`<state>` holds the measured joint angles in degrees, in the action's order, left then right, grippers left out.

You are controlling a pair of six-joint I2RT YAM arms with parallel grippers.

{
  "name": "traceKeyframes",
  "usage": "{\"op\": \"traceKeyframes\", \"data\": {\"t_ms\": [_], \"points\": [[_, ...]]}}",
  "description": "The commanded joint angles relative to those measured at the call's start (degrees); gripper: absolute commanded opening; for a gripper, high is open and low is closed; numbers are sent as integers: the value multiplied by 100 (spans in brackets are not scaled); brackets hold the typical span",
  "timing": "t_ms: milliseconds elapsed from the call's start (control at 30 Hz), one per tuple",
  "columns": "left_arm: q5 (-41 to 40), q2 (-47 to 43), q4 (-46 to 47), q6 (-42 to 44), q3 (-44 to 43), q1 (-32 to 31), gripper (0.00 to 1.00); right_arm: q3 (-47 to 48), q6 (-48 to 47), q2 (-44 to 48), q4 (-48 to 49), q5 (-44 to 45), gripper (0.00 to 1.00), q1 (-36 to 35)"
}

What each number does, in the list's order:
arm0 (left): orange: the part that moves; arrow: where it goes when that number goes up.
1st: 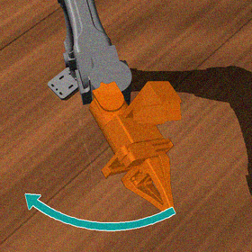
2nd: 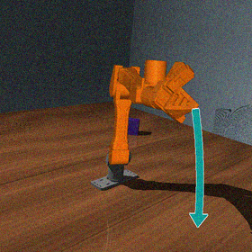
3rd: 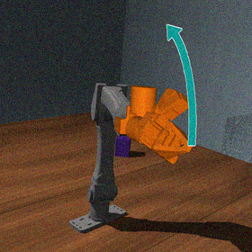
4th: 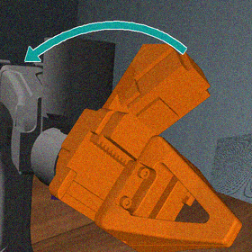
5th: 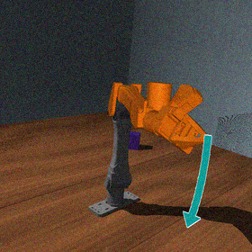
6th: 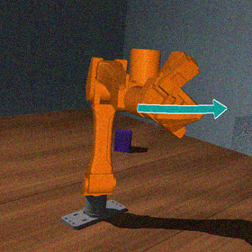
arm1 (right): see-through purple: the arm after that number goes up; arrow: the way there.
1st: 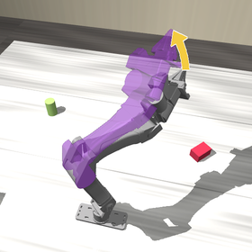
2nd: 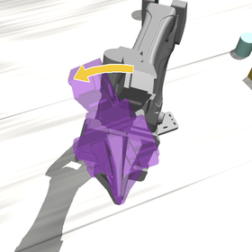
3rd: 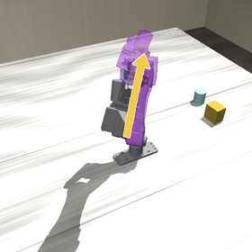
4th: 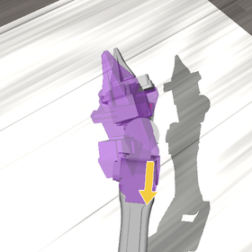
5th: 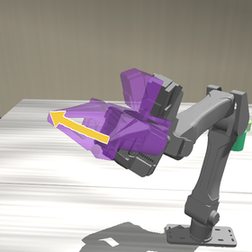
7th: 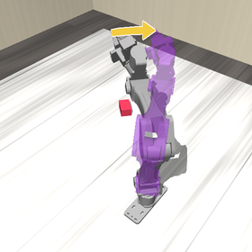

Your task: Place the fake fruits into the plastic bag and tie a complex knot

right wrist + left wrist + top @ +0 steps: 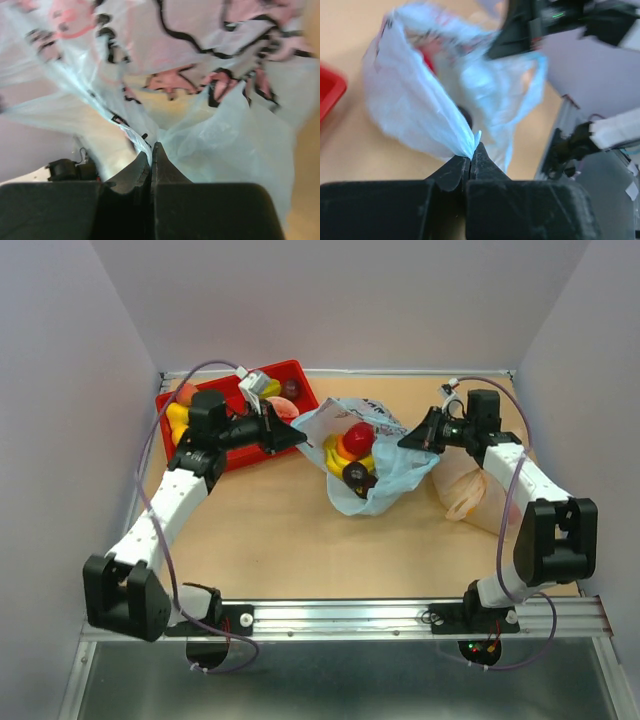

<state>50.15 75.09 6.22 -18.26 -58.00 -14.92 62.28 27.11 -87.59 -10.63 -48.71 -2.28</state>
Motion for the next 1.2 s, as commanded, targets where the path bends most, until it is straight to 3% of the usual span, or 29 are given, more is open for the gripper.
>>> {"op": "traceKeyframes", "data": {"t_ms": [0, 100, 133, 167, 300, 400, 433, 633, 833, 900, 1167], "points": [[1075, -846, 142, -877, -738, -151, 0, 592, -391, 366, -369, 677, 12, 35], [875, -865, 371, -1284, -888, -459, 0, 828, -373, 348, -448, 739, 30, 35], [795, -847, 415, -1450, -950, -555, 0, 925, -574, 418, -675, 827, 49, 35], [681, -821, 450, -1504, -968, -582, 0, 1057, -758, 418, -842, 924, 55, 35], [198, -610, 433, -1610, -1038, -591, 0, 1768, -1761, 795, -2159, 1590, 71, 53], [31, -496, 450, -1593, -1038, -591, 0, 1718, -2253, 1190, -3118, 1689, 73, 105], [4, -469, 450, -1584, -1021, -591, 0, 1587, -2463, 1270, -3573, 1698, 80, 105], [38, -460, 486, -1356, -906, -565, 0, 366, -2554, 1754, -3938, 1892, 81, 167], [179, -671, 450, -1259, -626, -442, 0, -286, -1693, 1430, -2306, 716, 73, 167], [144, -697, 468, -1259, -555, -424, 0, -479, -1053, 1289, -1304, 311, 72, 167], [171, -645, 451, -1312, -563, -354, 0, -1243, 679, 814, 893, -358, 71, 97]]}}
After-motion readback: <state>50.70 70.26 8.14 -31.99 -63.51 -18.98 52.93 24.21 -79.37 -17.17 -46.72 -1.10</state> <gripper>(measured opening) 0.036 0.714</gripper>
